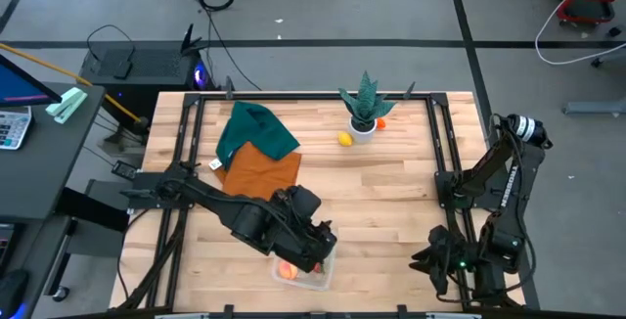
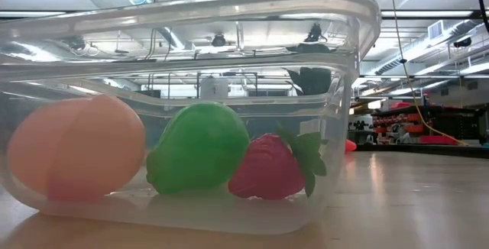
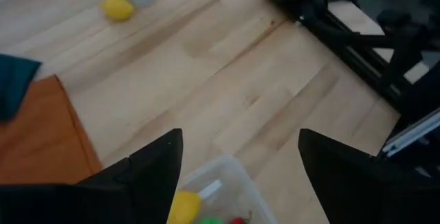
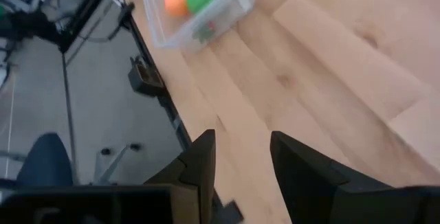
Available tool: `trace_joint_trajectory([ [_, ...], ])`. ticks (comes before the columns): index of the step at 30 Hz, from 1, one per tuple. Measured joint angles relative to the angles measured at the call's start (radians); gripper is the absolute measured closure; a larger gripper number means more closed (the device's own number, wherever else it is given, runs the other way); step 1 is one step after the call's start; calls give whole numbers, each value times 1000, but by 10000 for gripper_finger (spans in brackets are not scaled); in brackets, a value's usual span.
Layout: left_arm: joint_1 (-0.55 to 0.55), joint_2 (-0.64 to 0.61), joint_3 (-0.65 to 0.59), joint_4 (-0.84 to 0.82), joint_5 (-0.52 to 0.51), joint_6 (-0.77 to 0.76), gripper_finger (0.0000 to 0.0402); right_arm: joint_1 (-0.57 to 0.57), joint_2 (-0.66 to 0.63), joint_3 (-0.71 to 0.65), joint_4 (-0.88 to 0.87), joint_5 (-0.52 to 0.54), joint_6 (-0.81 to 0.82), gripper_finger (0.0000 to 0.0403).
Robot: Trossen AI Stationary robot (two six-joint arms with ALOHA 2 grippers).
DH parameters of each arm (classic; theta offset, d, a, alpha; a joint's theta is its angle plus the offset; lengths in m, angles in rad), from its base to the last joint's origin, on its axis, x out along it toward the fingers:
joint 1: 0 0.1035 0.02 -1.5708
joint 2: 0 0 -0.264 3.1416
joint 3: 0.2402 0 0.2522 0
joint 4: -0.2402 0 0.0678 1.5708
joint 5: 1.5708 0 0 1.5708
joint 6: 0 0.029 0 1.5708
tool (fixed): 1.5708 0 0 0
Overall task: Pick and placing Produce into tupperware
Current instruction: Put the orange carrot into the transparent bin
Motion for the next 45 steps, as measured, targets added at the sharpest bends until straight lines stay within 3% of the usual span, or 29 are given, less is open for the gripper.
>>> trace_joint_trajectory([
  [5, 2, -5, -1, -84, -10, 15, 124, -22, 0, 0, -36, 72, 2, 295],
  [10, 6, -5, -1, -252, -14, -49, 152, -105, 0, 0, -131, 79, 2, 295],
  [15, 24, -5, -1, -256, -14, -31, 186, -233, -11, 0, -240, 81, -31, 295],
  [20, 59, -6, -1, -241, -16, 11, 228, -350, -83, 0, -268, 78, -180, 295],
  [26, 65, -25, -2, 11, -57, 253, 279, -466, -231, 0, -287, 88, -370, 295],
  [31, 107, -27, -14, 199, -25, 431, 318, -546, -354, 0, -333, 105, -479, 295],
  [40, 229, -36, -287, 514, 206, 459, 390, -596, -514, 0, -438, 110, -558, 295],
  [45, 287, -75, -409, 572, 251, 446, 394, -596, -556, 0, -453, 110, -574, 295],
])
